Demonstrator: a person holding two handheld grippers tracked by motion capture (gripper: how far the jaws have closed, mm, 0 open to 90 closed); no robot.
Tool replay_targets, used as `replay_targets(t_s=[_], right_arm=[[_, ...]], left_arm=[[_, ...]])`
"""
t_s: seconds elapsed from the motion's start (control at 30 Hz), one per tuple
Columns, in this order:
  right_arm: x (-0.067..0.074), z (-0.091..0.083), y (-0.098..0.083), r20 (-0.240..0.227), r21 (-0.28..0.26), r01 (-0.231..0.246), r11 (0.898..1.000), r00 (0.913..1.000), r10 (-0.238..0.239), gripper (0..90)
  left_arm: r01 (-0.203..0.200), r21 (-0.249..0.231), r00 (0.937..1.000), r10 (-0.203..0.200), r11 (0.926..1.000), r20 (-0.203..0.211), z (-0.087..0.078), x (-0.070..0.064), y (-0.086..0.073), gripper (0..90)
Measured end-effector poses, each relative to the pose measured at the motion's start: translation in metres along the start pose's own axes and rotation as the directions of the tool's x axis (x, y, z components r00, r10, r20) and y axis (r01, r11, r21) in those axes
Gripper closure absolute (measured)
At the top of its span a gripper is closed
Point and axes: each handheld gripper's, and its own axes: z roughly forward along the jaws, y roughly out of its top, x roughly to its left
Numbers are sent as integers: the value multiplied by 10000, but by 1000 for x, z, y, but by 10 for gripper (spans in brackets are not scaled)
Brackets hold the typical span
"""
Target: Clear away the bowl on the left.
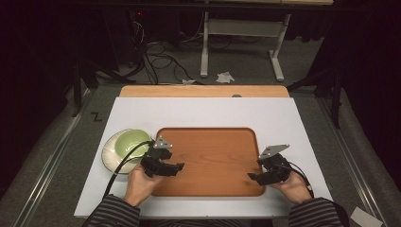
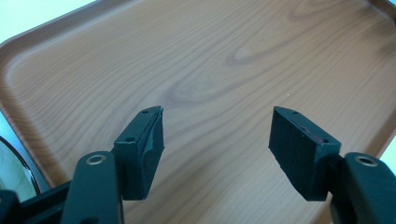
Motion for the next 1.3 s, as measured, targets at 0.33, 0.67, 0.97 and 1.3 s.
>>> replay_targets(t_s=[0.33, 0.67, 0.97, 1.3], right_arm=[[1, 0, 0, -27, -16, -90, 10000, 10000, 90, 354], [1, 0, 0, -42, -23, -33, 10000, 10000, 33, 354], [0, 0, 0, -40, -39, -13, 10000, 10000, 13, 354], [-1, -1, 0, -72, -137, -104, 9999, 9999, 103, 354]], left_arm=[[-68, -409, 9997, 57, 9991, -256, -7, 2, 0, 371], [146, -477, 9999, -145, 9988, 21, -13, 7, 1, 370], [104, -564, 9995, -120, 9984, -279, -18, 11, 1, 356], [270, -694, 9991, -291, 9972, -300, -22, 18, -1, 350]])
